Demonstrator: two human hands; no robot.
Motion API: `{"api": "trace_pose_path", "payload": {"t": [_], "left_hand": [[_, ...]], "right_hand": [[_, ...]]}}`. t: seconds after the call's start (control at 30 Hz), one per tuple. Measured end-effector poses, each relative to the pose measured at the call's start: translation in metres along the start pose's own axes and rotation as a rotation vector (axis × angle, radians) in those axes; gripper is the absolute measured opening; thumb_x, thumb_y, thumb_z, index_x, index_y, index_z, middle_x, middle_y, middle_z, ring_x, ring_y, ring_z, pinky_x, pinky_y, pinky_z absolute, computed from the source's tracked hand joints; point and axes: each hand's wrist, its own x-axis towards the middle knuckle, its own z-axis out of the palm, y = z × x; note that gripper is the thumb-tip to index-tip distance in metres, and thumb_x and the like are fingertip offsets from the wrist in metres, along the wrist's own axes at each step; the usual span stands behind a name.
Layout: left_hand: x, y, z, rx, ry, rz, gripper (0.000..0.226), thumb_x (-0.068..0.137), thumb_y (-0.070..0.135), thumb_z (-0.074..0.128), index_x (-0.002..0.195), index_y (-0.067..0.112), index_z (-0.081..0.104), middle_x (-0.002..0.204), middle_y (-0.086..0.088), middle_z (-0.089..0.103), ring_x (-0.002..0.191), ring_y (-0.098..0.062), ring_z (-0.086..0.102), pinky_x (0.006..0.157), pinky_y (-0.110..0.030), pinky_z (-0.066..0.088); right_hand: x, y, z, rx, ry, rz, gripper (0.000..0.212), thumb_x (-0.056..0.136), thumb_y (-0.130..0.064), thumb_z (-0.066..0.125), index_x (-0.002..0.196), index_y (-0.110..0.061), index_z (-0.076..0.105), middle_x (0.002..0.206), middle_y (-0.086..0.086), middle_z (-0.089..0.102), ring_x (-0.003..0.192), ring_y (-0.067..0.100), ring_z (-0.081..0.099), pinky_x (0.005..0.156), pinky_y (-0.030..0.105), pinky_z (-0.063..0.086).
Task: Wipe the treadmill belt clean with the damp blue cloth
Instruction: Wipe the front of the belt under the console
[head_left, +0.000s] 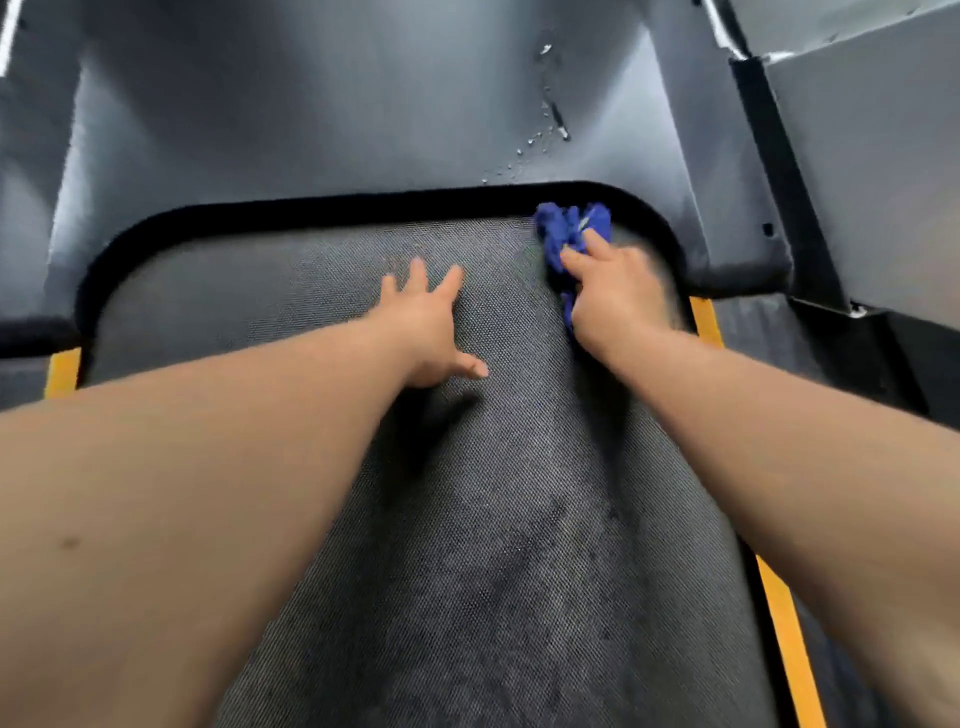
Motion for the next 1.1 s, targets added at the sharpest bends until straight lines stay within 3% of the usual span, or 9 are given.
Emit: {"api": "trace_pose_path", "payload": {"t": [0.07,0.2,0.43,0.53,0.67,0.8,0.9,0.97,1.1], "left_hand": [[0.003,-0.001,0.011,0.030,-0.044,-0.008,0.126,0.061,0.065,0.074,0.150,0.031,-0.008,0.157,-0.006,-0.020,0.143,-0.038,-0.012,0.108,-0.064,0.023],[0.005,-0.004,0.016,0.059,-0.060,-0.006,0.127,0.060,0.062,0.076,0.150,0.031,-0.009,0.156,-0.005,-0.023,0.142,-0.039,-0.015,0.103,-0.069,0.027],[0.005,0.000,0.013,0.013,-0.082,-0.040,0.128,0.058,0.058,0.079,0.149,0.035,-0.008,0.155,0.000,-0.026,0.142,-0.036,-0.018,0.101,-0.072,0.025],[0.005,-0.001,0.013,0.002,-0.089,-0.050,0.126,0.061,0.057,0.078,0.148,0.036,-0.010,0.154,0.001,-0.028,0.142,-0.034,-0.019,0.101,-0.071,0.023],[0.007,0.001,0.014,-0.006,-0.109,-0.058,0.125,0.064,0.056,0.077,0.148,0.036,-0.013,0.153,0.001,-0.031,0.142,-0.035,-0.021,0.102,-0.072,0.021],[0.008,0.002,0.012,-0.007,-0.119,-0.067,0.126,0.062,0.055,0.078,0.148,0.036,-0.013,0.153,0.000,-0.030,0.142,-0.035,-0.021,0.100,-0.072,0.021],[0.009,0.002,0.011,-0.002,-0.118,-0.067,0.127,0.061,0.055,0.078,0.148,0.036,-0.013,0.153,0.000,-0.030,0.142,-0.035,-0.021,0.100,-0.073,0.022],[0.008,0.002,0.011,-0.004,-0.123,-0.066,0.128,0.061,0.054,0.079,0.148,0.036,-0.013,0.153,0.000,-0.030,0.142,-0.035,-0.021,0.100,-0.073,0.022],[0.009,0.000,0.014,0.011,-0.118,-0.061,0.127,0.062,0.056,0.078,0.148,0.036,-0.013,0.153,0.000,-0.030,0.142,-0.035,-0.020,0.099,-0.072,0.025]], "right_hand": [[-0.030,-0.009,0.003,0.072,0.015,-0.127,0.043,0.083,-0.009,0.049,0.125,-0.017,0.055,0.130,0.010,0.056,0.100,0.037,0.054,0.080,0.042,0.048],[-0.050,-0.004,0.008,0.090,-0.008,-0.428,0.047,0.076,-0.016,0.033,0.108,-0.010,0.067,0.117,0.014,0.066,0.090,0.034,0.065,0.078,0.040,0.056],[0.055,0.014,-0.019,-0.062,0.051,-0.009,0.031,0.096,-0.018,0.043,0.123,-0.016,0.058,0.124,0.015,0.047,0.113,0.037,0.043,0.089,0.043,0.043],[0.042,0.013,-0.018,-0.126,0.037,-0.018,0.037,0.094,-0.015,0.043,0.129,-0.016,0.052,0.122,0.015,0.047,0.112,0.036,0.042,0.087,0.043,0.042],[-0.008,0.033,-0.011,-0.047,0.021,0.126,0.038,0.082,-0.006,0.049,0.118,-0.010,0.061,0.112,0.018,0.054,0.102,0.037,0.045,0.082,0.040,0.043],[0.002,0.030,-0.009,0.050,0.086,0.002,0.031,0.078,-0.005,0.052,0.104,-0.007,0.068,0.099,0.022,0.056,0.089,0.041,0.051,0.071,0.042,0.050],[0.039,0.011,-0.006,-0.026,0.126,-0.195,0.040,0.084,-0.017,0.041,0.115,-0.008,0.064,0.105,0.022,0.057,0.095,0.042,0.053,0.077,0.044,0.050],[0.056,0.008,-0.010,-0.183,0.066,-0.158,0.037,0.090,-0.013,0.040,0.125,-0.007,0.053,0.116,0.020,0.051,0.107,0.038,0.046,0.084,0.043,0.041],[0.046,0.029,-0.023,-0.427,0.002,-0.035,0.031,0.091,-0.008,0.036,0.117,-0.005,0.054,0.118,0.015,0.050,0.110,0.033,0.043,0.086,0.040,0.034]]}}
